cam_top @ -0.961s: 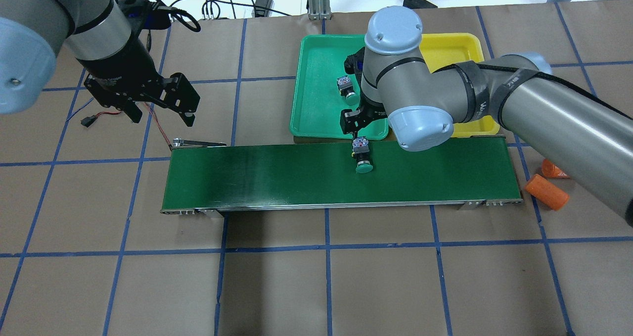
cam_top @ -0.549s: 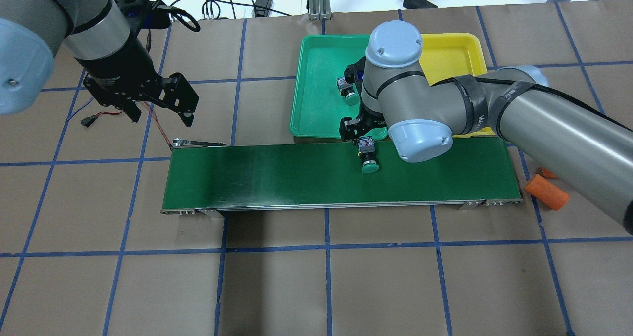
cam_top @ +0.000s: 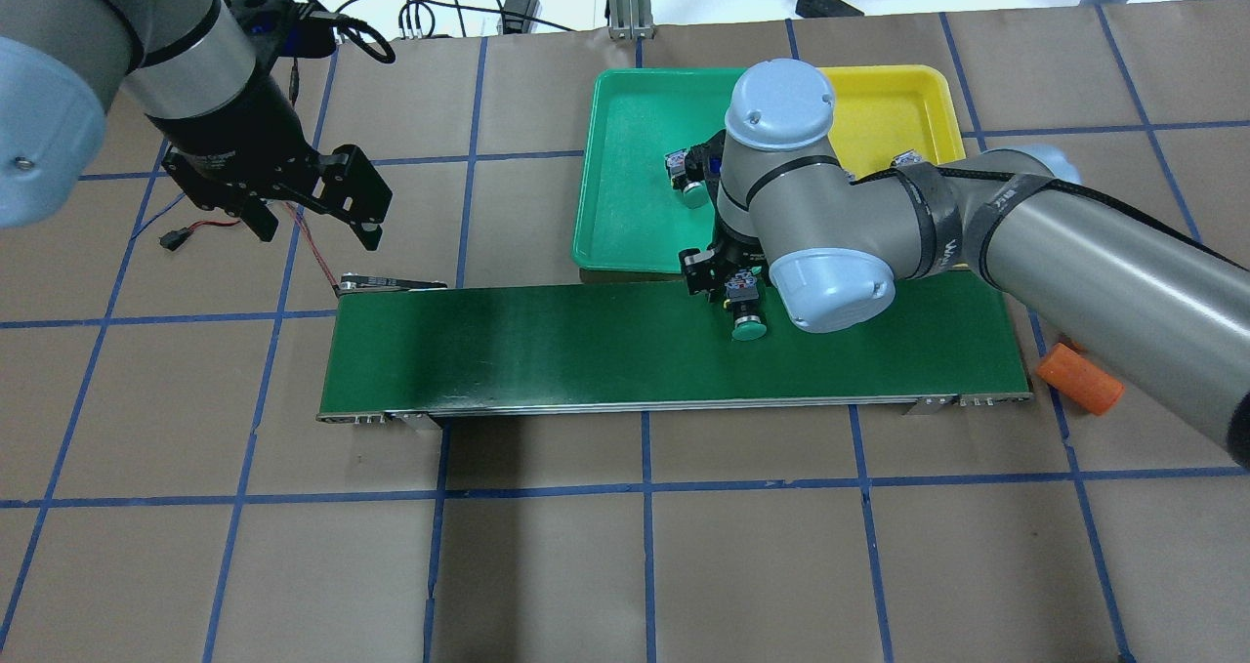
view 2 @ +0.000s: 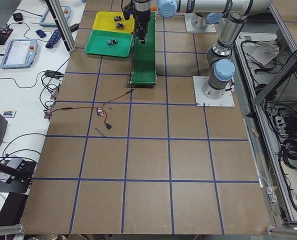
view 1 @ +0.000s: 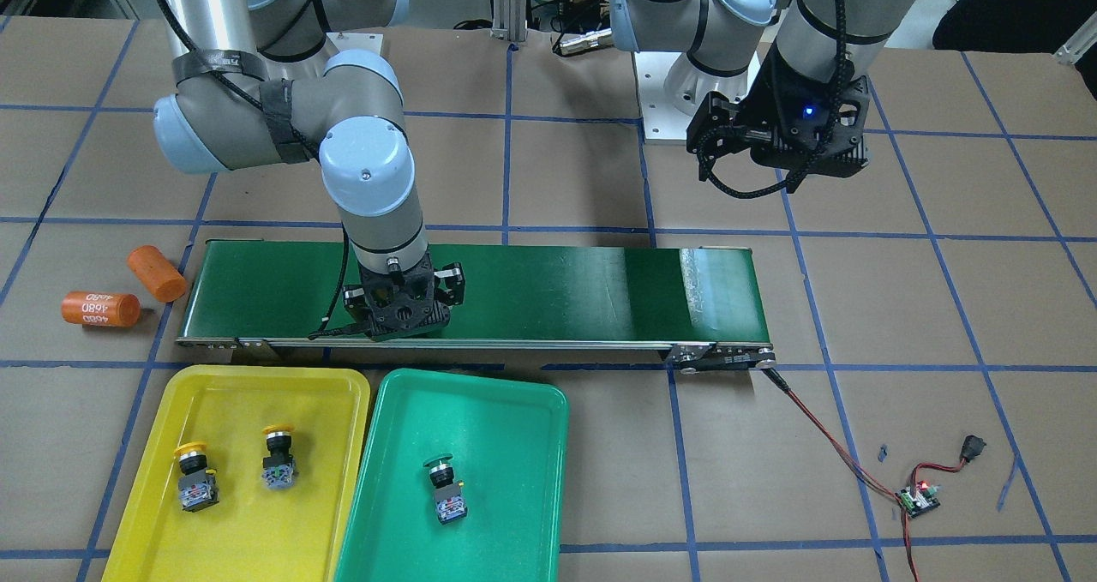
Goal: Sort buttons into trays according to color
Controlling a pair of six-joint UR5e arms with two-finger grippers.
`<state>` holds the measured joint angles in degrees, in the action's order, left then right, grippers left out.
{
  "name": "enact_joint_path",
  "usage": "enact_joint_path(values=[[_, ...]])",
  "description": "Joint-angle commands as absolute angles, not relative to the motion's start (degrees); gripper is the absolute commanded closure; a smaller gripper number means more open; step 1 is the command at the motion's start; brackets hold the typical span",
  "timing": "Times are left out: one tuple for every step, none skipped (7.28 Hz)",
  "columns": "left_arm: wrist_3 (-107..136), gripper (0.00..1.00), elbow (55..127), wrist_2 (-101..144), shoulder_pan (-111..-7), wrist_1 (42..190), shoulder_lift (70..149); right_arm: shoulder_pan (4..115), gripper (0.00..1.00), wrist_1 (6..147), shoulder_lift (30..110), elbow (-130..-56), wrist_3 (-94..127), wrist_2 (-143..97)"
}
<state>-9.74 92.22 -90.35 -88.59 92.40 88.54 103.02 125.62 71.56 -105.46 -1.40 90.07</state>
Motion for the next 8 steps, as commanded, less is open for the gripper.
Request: enact_joint_path(values=[[-9.8,0.0,92.3,-90.4,-88.6,92.4,88.5,102.8,1.0,124.9,71.6,-105.7,-1.7,90.2],[-9.8,0.0,92.3,-90.4,-88.6,92.5,88.5,102.7,1.0,123.4,71.7,-105.0,-1.7,90.1],[-9.8,0.0,92.3,-90.4,-88.6,92.4,88.5,102.7,1.0,123.0,71.8,-103.6,-1.7,90.2],[-9.8,0.0,92.3,-90.4,-88.6,92.5,88.5,102.7,1.0,122.5,71.5,-101.5,-1.7,90.2],[-9.8,0.0,92.3,-90.4,-88.6,92.5,88.5,102.7,1.0,120.6,71.1,-98.5,-1.7,90.2],[-9.8,0.0,92.2,-90.4,-88.6,92.4,88.5,102.7,1.0,117.8,70.4,-94.8,-1.7,90.1],[-9.8,0.0,92.3,-90.4,-88.6,92.4,88.5,102.7,1.0,116.2,68.9,-91.4,-1.7,90.1],[-9.8,0.0,92.2,-90.4,-88.6,92.4,88.5,102.7,1.0,116.1,67.0,-88.8,-1.7,90.0]])
